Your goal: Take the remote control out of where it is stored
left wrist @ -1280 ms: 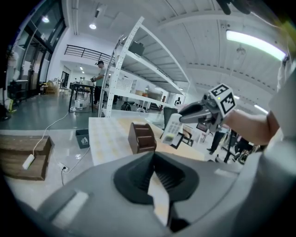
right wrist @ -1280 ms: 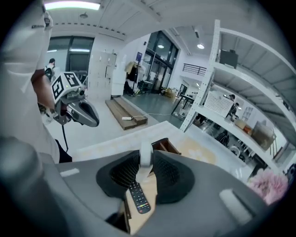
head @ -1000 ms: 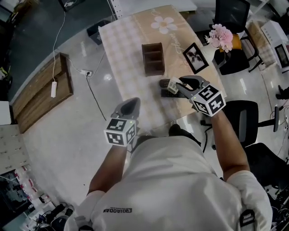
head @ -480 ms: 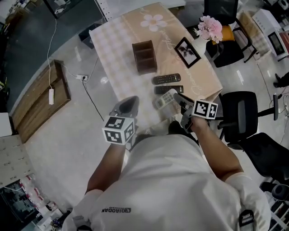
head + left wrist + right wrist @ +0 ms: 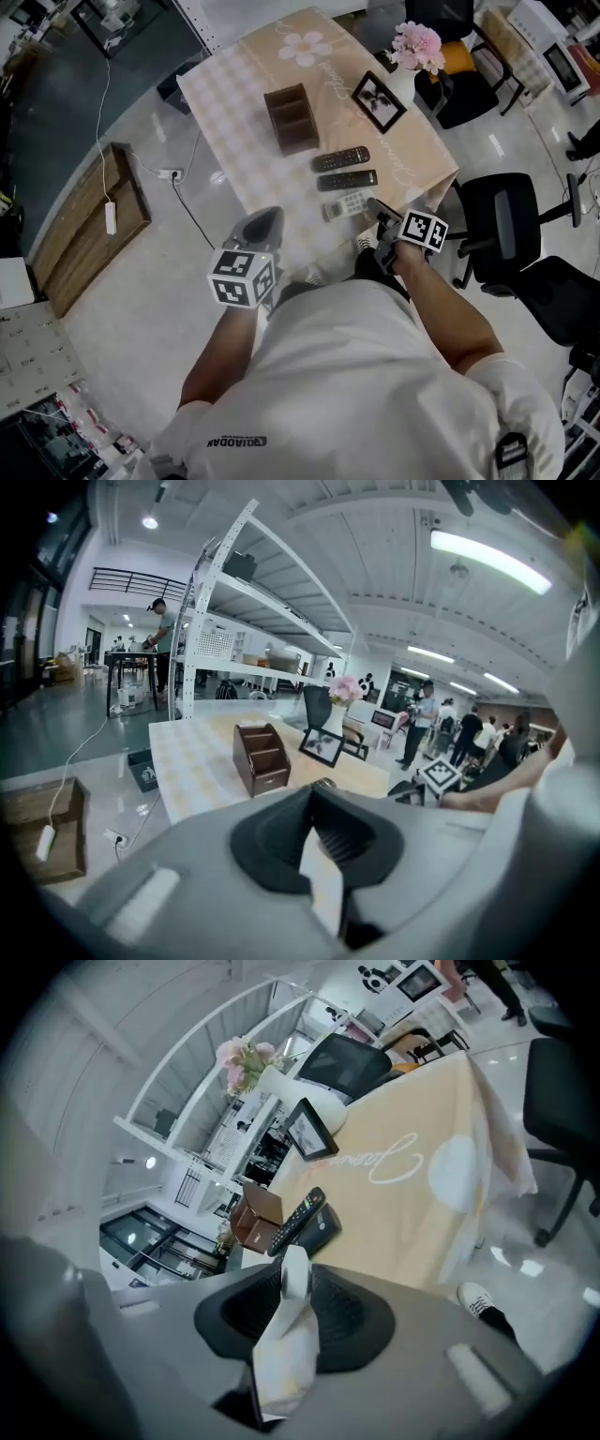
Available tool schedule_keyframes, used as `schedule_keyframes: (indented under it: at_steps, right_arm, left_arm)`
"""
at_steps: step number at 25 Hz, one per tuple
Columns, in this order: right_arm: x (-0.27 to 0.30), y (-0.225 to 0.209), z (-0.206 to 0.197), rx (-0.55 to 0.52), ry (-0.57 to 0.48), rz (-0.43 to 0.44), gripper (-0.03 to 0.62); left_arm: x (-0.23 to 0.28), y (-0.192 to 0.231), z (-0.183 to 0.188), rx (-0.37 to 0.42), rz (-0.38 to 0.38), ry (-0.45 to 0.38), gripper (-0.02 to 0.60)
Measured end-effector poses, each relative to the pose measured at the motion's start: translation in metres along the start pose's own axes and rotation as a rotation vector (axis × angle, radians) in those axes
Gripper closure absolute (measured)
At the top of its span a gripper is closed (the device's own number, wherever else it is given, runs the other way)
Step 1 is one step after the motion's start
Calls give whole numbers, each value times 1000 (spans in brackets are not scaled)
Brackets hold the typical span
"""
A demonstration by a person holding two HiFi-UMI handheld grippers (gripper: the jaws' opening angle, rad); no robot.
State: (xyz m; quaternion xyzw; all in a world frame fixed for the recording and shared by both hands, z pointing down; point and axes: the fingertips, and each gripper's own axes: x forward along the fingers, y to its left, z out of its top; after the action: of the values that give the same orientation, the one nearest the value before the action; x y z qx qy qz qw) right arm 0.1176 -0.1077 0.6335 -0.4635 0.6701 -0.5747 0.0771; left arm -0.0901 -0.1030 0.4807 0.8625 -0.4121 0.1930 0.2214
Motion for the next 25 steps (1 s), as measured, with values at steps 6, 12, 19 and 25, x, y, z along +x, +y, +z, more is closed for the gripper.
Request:
schedule_keyframes:
  at_steps: [6, 12, 19, 25]
  right_arm:
    - [-4, -28, -10, -133, 35, -170, 482]
    - [-11, -27, 5, -272, 16, -268, 468]
    - [-32, 43, 5, -311, -9, -114, 492]
    - [-37, 127, -3, -438, 50, 123, 554]
  left_arm:
    - [-15, -3, -13, 1, -20, -1, 578]
    - [-25, -1, -30, -14, -34, 2, 578]
    - [-36, -10, -28, -31, -15, -49, 578]
    - [-58, -23, -19, -72, 66, -119, 578]
